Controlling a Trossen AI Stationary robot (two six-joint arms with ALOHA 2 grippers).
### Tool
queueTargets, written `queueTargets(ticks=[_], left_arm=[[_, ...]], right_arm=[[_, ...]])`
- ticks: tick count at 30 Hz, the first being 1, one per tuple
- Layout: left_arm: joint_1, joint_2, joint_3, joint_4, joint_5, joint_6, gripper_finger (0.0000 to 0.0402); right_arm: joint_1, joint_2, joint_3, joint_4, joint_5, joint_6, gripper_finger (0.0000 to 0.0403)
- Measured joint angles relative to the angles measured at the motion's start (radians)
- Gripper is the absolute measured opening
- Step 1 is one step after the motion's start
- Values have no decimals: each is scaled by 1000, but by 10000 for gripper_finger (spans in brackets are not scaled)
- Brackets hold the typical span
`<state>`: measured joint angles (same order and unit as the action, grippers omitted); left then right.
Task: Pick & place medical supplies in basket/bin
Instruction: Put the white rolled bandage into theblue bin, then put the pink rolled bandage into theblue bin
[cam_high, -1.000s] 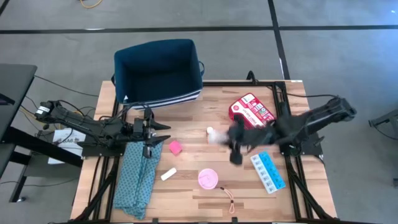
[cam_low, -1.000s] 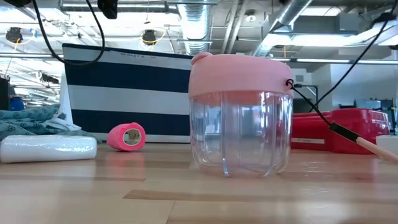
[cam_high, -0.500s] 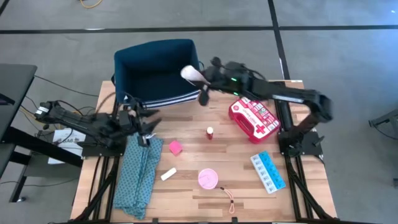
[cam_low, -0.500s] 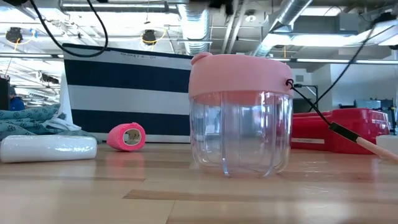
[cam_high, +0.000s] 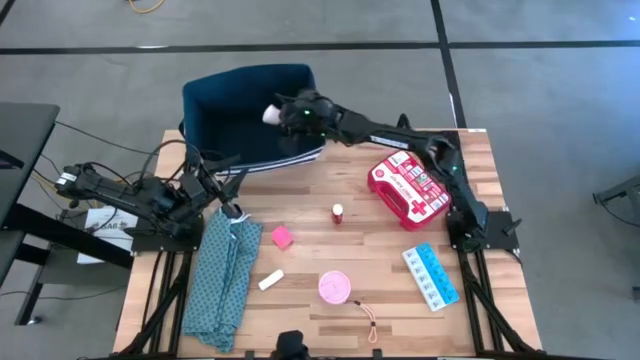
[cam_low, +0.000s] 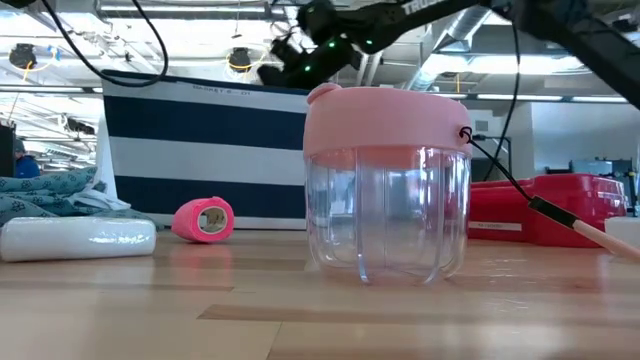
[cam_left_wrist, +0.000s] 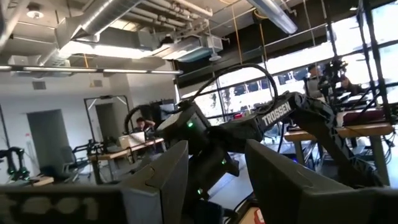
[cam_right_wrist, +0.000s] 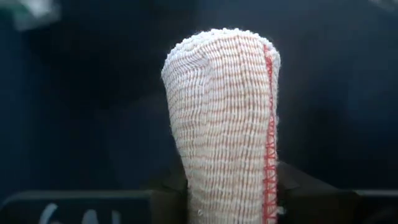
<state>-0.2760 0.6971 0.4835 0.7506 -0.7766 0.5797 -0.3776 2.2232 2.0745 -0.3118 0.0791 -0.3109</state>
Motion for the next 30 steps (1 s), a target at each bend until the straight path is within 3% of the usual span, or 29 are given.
queueTargets(ticks=[6,13,22,26,30], left_arm=[[0,0,0,5,-11,-37,154],[0,0,0,8,-18,-115,154],[0,1,0,-28,-153,-141,154],[0,0,0,-60,-127,-208,154],[-2,0,0,-124,-33,-276,154]], right_arm=[[18,90,212,-310,40,-85,171],[34,66,268,-308,108,-91,228],[102,-118,283,-428,106,-82,223],[163,-219,282,-622,106,-61,218],[237,-297,284,-826,105,18,216]])
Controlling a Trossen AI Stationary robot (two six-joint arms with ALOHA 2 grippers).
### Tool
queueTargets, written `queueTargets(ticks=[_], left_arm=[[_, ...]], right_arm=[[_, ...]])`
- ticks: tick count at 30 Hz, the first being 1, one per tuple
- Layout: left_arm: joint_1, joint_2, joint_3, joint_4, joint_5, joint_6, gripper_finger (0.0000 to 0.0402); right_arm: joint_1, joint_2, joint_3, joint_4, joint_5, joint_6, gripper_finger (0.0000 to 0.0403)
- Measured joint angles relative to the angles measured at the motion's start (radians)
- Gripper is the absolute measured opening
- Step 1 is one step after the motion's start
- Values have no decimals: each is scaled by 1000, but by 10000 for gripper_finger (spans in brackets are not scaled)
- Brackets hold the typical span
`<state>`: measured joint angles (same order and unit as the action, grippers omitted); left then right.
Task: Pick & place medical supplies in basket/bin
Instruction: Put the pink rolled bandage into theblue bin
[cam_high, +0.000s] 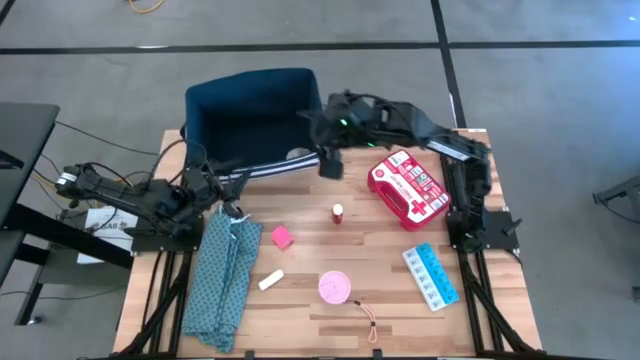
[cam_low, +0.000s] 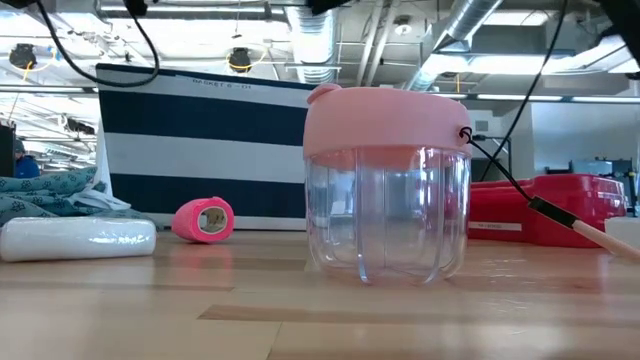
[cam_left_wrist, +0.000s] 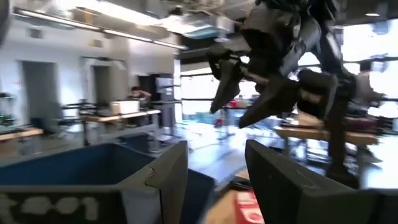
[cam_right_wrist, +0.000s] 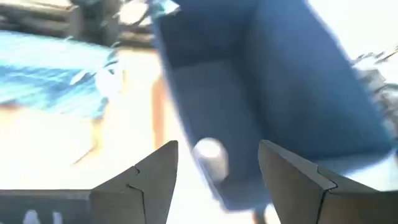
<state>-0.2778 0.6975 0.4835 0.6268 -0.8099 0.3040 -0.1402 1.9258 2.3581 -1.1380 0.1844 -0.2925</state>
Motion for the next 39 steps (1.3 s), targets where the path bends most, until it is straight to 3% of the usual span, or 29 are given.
queueTargets(ticks=[7,10,16,20,25,29,35,39], left_arm=[[-83,39,2,-165,153,-243,152],[-152,87,53,-258,138,-256,145],[-293,267,345,-678,-11,-211,116],[-346,432,563,-1019,-22,-173,102],[-344,612,740,-1240,-20,-245,99],[-326,729,838,-1343,101,-271,108],[-275,836,941,-1566,127,-341,151],[-220,855,949,-1578,205,-381,183]], right_arm=[[114,-68,-1,-268,-1,117,215],[146,-67,-2,-305,0,120,211],[169,-55,-3,-316,0,146,204],[169,-57,-7,-328,0,162,197],[166,-56,-9,-352,0,189,188],[166,-56,-9,-387,0,202,182],[166,-56,-9,-434,0,221,173],[166,-56,-9,-434,0,266,169]])
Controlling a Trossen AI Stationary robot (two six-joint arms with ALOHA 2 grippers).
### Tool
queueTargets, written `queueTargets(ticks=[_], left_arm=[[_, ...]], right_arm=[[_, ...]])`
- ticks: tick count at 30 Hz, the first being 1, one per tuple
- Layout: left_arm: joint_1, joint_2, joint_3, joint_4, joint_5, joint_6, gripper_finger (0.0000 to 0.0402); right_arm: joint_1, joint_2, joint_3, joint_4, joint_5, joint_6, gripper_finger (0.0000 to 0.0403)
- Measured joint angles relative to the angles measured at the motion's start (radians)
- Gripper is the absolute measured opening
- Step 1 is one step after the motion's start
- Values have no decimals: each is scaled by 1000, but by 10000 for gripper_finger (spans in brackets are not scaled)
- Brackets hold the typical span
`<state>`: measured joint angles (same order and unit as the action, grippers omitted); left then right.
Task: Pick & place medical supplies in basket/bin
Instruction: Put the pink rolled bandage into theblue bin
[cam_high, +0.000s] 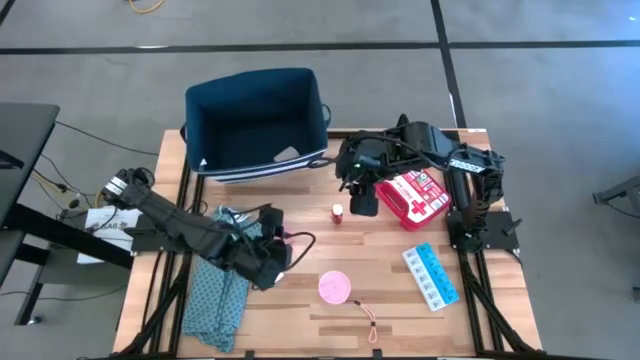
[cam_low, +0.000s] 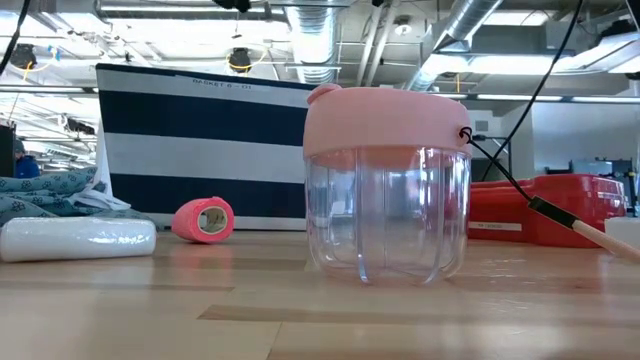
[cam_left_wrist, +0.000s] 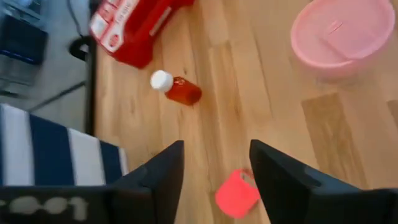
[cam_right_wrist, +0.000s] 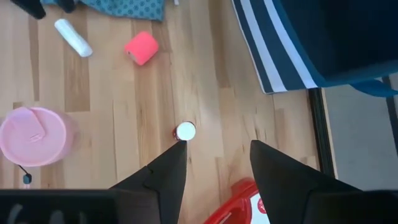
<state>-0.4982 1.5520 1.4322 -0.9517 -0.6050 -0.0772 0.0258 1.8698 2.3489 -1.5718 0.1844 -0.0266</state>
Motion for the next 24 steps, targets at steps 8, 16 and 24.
queueTargets(ticks=[8,16,24], left_arm=[[169,2,-9,-67,189,30,210],[283,6,-172,-43,343,119,197],[323,6,-339,154,408,222,196]], right_arm=[[-2,0,0,0,0,-6,170],[-2,0,0,1,0,-8,163],[-2,0,0,1,0,-7,161]])
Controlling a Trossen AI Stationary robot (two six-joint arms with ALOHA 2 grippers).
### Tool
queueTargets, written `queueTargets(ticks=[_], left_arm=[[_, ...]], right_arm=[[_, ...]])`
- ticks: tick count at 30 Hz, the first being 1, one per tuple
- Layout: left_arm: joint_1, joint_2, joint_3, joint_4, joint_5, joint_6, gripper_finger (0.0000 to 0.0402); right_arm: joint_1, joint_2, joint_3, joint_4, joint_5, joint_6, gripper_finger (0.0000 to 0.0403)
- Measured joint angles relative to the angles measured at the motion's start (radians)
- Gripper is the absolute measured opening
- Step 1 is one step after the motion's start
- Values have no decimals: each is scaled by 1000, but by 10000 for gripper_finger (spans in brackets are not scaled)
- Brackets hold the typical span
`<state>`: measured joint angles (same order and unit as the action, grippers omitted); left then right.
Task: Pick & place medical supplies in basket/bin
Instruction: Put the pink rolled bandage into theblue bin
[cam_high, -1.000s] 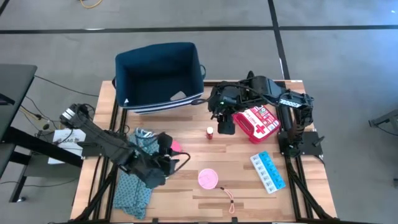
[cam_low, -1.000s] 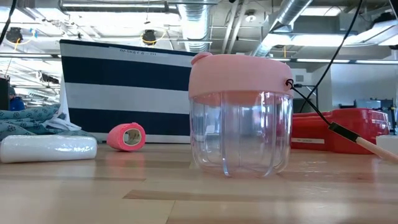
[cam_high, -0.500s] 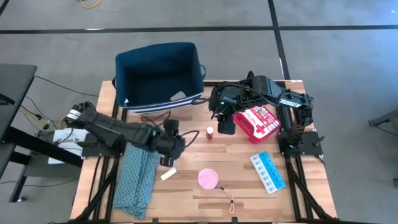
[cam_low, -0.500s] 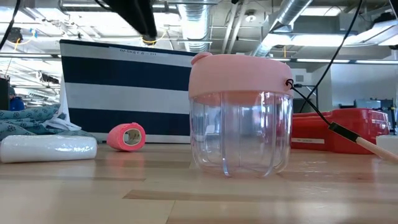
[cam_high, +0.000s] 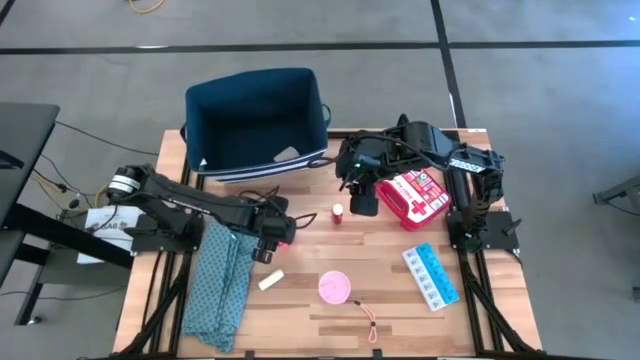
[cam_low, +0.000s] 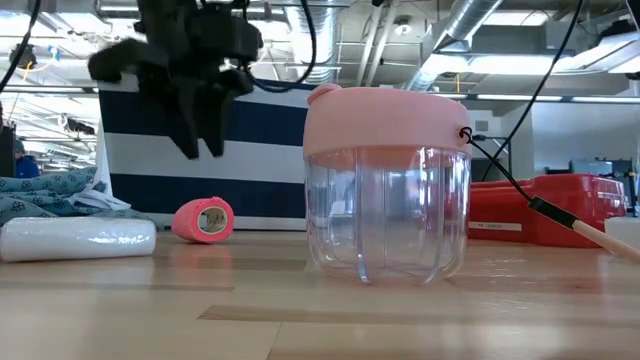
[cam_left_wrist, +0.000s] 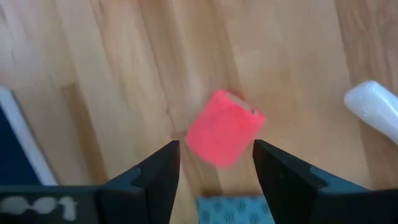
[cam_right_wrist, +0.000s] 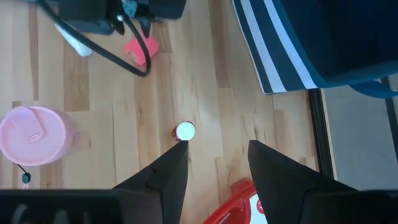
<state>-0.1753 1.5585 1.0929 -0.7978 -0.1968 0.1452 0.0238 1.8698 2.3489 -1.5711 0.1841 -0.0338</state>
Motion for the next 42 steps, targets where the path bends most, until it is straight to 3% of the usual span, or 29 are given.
queueTargets(ticks=[5,15,23,29,32,39,42], left_arm=[[26,0,-84,122,106,43,203],[78,32,-134,196,114,257,206],[107,151,-125,241,178,277,206],[107,155,-111,217,192,169,205],[107,156,-83,196,201,132,185],[106,163,-10,150,219,58,91],[99,161,8,163,223,-2,76]], right_arm=[[0,0,0,0,0,0,157],[0,0,0,0,0,0,156],[2,0,0,0,0,0,150],[2,0,0,0,0,-1,149],[2,0,0,0,0,0,146],[9,0,0,0,0,19,141],[24,0,0,0,1,34,141]])
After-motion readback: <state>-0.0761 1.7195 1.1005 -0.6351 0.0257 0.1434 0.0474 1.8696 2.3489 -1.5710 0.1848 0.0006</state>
